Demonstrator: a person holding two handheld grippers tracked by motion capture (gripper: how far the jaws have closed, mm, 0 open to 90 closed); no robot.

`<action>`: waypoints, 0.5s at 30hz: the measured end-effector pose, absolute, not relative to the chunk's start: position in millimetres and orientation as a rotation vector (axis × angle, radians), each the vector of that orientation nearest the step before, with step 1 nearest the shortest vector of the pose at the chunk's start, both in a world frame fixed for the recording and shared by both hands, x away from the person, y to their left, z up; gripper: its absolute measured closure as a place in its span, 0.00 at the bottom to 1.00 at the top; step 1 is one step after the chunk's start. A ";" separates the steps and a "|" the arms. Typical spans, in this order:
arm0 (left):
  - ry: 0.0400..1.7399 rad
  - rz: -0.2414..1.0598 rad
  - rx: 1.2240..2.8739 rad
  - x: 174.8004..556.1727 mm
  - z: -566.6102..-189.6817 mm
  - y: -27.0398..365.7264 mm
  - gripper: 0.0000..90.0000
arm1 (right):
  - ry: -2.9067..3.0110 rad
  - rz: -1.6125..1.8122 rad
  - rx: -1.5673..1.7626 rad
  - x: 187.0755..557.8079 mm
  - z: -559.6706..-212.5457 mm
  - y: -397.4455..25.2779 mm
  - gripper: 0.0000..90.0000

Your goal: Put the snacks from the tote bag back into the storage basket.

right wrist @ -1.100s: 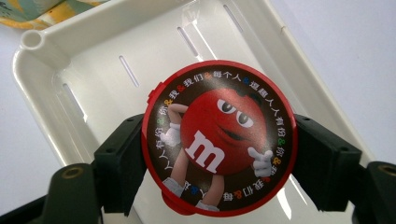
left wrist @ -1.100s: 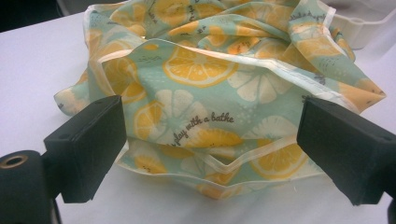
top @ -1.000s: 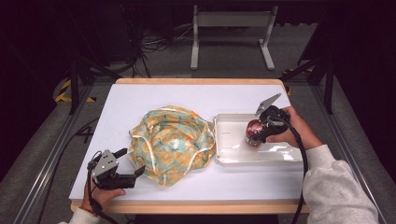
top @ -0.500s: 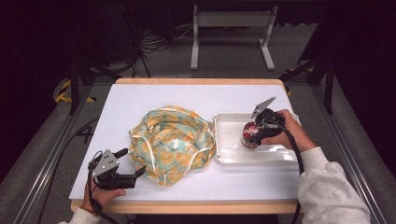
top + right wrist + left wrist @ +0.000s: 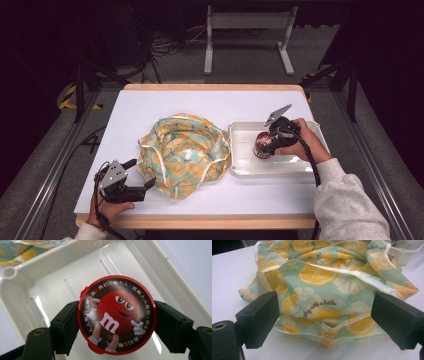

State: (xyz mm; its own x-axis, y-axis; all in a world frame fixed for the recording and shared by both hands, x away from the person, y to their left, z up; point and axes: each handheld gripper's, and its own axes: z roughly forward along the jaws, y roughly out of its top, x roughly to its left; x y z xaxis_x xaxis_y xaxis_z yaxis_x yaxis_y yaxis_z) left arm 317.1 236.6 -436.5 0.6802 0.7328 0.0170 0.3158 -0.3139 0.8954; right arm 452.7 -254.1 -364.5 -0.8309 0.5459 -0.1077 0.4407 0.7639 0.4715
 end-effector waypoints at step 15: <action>0.820 0.525 1.915 317.7 -437.6 235.0 0.10 | 2.719 0.609 0.774 454.7 -366.4 -251.0 0.28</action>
